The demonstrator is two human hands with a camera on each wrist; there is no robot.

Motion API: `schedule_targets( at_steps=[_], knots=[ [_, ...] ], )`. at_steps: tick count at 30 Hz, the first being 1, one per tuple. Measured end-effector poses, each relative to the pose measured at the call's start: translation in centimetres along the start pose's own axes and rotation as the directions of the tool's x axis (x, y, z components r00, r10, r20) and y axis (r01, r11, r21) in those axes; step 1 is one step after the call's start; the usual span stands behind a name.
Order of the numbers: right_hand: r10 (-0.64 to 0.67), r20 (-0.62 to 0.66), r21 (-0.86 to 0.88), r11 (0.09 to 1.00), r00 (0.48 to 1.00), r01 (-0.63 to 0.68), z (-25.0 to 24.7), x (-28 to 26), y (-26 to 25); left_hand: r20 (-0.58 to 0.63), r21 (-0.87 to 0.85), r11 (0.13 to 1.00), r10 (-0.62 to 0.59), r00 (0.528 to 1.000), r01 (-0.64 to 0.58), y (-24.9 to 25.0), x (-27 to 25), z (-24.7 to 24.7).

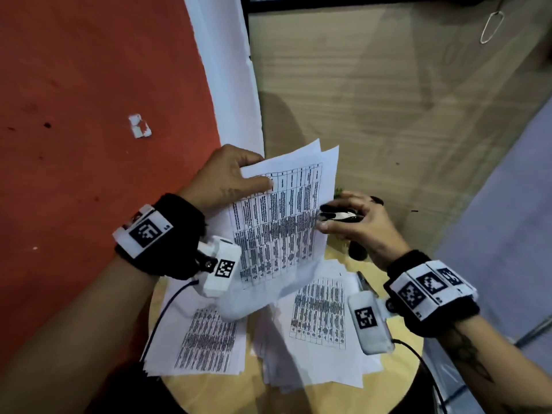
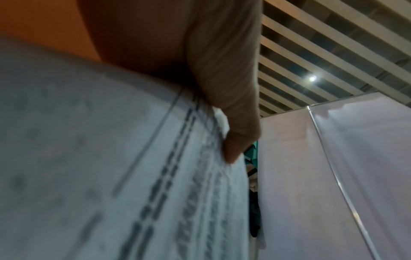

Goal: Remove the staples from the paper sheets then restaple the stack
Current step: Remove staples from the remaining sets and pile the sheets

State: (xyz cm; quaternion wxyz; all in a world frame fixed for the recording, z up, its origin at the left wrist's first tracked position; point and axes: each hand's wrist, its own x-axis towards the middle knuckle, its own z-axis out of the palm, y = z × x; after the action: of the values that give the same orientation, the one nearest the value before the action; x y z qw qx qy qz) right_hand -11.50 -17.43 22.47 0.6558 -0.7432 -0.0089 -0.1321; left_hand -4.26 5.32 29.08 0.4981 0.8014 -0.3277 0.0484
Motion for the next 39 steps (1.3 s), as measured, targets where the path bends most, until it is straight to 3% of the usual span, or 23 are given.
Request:
schedule_targets(
  at_steps=[3,7,10,12,15,18,21,25,28,33,36,39],
  knots=[
    [0.015,0.149,0.066,0.997,0.989,-0.025,-0.4,0.7,-0.9,0.128,-0.010,1.000,-0.015,0.992,0.017,0.3,0.4,-1.4],
    [0.078,0.316,0.109,0.987,0.945,-0.118,-0.3,0.9,-1.6,0.170,-0.015,1.000,0.005,0.985,-0.003,0.1,0.8,-2.0],
    [0.038,0.280,0.171,0.981,0.959,-0.089,-0.5,1.1,-1.5,0.120,-0.008,1.000,0.002,0.993,-0.001,-0.5,0.5,-2.4],
    [0.019,0.215,0.209,0.976,0.976,-0.065,-0.8,1.1,-1.4,0.016,0.003,1.000,-0.028,0.999,0.028,-1.5,-0.1,-3.3],
    [0.004,0.185,0.268,0.962,0.983,-0.054,-1.6,1.2,-1.5,-0.139,-0.307,0.944,-0.166,0.976,0.117,-4.1,-2.0,-4.0],
    [0.026,0.150,0.328,0.942,0.988,-0.075,-1.3,1.4,-1.1,-0.070,-0.536,0.809,-0.327,0.942,0.241,-6.2,-4.3,-1.4],
    [0.081,0.125,0.333,0.935,0.989,-0.119,0.1,1.7,-0.2,-0.098,-0.514,0.802,-0.408,0.908,0.305,-7.4,-4.9,0.8],
    [0.193,-0.067,0.348,0.924,0.979,-0.158,0.7,2.1,3.1,-0.340,-0.429,0.849,-0.469,0.815,0.309,-10.6,-5.2,-1.2],
    [0.328,-0.098,0.253,0.921,0.939,-0.296,0.0,1.2,8.8,-0.338,-0.307,0.839,-0.538,0.772,0.450,-15.0,-6.2,-3.7],
    [0.594,-0.057,0.017,0.804,0.803,-0.594,-0.2,-3.0,19.9,-0.244,-0.150,0.683,-0.726,0.643,0.715,-24.5,-9.2,-4.0],
    [0.678,-0.106,-0.016,0.730,0.727,-0.683,0.8,-5.6,24.4,-0.253,-0.067,0.606,-0.779,0.574,0.793,-29.1,-11.1,-2.2],
    [0.709,-0.119,-0.075,0.691,0.695,-0.718,1.6,-7.1,27.4,-0.267,-0.065,0.509,-0.838,0.476,0.858,-33.9,-12.3,-1.2]
  ],
)
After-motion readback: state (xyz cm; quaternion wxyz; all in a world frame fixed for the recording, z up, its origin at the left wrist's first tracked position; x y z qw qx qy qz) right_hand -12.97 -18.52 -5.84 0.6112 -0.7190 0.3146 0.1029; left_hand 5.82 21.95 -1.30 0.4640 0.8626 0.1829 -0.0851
